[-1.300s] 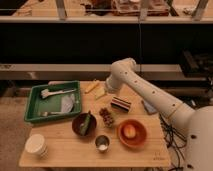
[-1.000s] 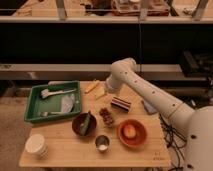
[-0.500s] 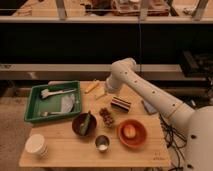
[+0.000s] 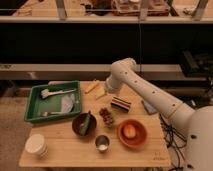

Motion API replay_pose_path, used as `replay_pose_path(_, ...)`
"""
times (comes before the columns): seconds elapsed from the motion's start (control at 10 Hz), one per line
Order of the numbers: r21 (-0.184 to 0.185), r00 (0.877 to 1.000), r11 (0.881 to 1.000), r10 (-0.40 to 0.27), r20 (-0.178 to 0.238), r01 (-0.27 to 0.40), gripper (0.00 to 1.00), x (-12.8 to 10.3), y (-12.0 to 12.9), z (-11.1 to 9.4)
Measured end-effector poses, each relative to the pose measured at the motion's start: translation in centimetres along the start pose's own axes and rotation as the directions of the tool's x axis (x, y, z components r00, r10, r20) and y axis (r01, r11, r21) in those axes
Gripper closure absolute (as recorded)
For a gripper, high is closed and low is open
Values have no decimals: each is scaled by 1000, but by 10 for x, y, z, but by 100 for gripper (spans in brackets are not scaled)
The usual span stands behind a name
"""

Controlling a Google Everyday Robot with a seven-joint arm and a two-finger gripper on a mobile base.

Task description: Place fork in purple bowl

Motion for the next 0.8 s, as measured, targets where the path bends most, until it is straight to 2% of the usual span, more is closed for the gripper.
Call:
replay_pose_path(0.6, 2, 1000, 1000, -10, -5, 10, 20, 1, -1, 0)
replay_pose_path(0.8, 38, 995, 995, -86, -53, 88, 20, 12, -8, -4)
